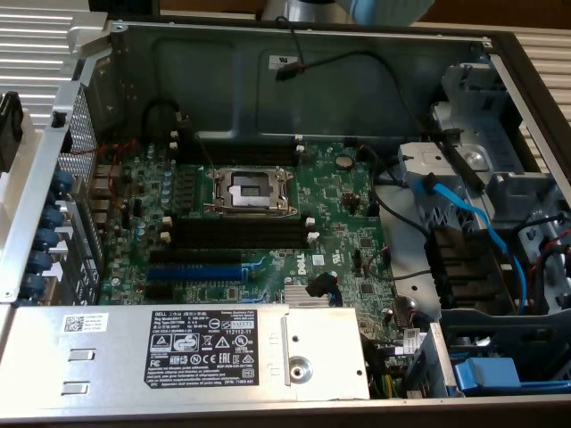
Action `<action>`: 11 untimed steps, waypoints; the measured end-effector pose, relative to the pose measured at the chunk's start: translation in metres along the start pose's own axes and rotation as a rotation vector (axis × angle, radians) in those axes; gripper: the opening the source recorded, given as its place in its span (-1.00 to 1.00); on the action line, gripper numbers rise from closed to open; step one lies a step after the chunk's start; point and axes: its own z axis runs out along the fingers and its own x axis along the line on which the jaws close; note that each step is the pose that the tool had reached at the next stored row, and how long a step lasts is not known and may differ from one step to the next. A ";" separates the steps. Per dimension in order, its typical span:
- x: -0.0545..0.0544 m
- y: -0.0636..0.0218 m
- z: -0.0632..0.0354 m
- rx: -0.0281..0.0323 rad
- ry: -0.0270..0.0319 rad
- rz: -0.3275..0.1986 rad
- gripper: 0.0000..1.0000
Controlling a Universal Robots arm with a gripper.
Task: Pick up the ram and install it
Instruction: 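Pick up the ram and move it above insertion slot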
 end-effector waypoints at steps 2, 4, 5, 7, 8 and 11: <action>0.000 0.0000 0.0000 -0.0005 -0.0013 -0.036 -0.80; 0.000 0.0000 0.0000 -0.0010 -0.0027 -0.074 -0.80; 0.000 0.0000 0.0000 -0.0013 -0.0034 -0.093 -0.80; 0.000 0.0000 0.0000 -0.0018 -0.0047 -0.129 -0.80; 0.000 0.0000 0.0000 -0.0021 -0.0054 -0.146 -0.80; 0.000 0.0000 0.0000 -0.0029 -0.0073 -0.200 -0.80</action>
